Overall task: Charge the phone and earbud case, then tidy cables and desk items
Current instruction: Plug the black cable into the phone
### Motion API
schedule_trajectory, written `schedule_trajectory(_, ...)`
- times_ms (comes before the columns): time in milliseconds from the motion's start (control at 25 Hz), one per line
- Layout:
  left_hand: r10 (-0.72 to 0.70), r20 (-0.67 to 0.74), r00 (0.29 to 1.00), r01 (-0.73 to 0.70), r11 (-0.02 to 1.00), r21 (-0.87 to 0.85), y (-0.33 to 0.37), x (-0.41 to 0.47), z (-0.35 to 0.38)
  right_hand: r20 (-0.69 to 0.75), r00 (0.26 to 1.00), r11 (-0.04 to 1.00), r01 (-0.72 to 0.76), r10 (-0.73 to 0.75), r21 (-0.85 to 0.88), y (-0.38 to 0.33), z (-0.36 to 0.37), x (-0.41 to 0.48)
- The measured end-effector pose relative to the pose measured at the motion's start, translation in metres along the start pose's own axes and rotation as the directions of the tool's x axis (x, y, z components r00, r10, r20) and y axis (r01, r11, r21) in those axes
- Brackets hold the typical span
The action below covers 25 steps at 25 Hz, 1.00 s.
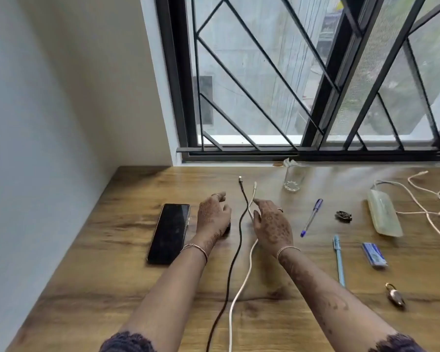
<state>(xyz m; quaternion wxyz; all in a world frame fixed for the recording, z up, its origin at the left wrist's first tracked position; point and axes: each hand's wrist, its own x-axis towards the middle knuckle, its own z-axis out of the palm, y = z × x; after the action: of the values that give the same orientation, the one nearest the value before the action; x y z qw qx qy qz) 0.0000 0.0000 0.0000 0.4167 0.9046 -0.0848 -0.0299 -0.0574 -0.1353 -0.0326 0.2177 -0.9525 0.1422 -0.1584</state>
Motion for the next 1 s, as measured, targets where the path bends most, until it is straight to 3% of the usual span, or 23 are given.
schedule_trajectory(160,-0.038,0.08,0.996,0.037,0.999,0.013,-0.002,0.026,0.019,0.022,0.999,0.999,0.044,-0.044,0.008,0.014,0.018,0.009)
schedule_trajectory(400,-0.028,0.056,0.998,0.022,0.995,0.097,0.002,0.08,0.041,-0.085,0.994,0.997,0.073,-0.07,0.028,0.033,0.037,0.024)
schedule_trajectory(560,0.006,0.128,0.992,-0.035,0.973,0.23,0.012,0.112,0.056,-0.107,0.992,0.993,0.07,-0.06,0.098,0.035,0.04,0.029)
schedule_trajectory(760,-0.028,0.052,0.998,0.009,0.938,0.346,0.024,0.135,0.071,-0.117,0.993,0.987,0.047,-0.029,0.155,0.037,0.041,0.036)
schedule_trajectory(1000,-0.053,0.013,0.999,0.046,0.942,0.332,0.026,0.135,0.074,-0.127,0.992,0.982,0.014,0.01,0.19,0.04,0.042,0.036)
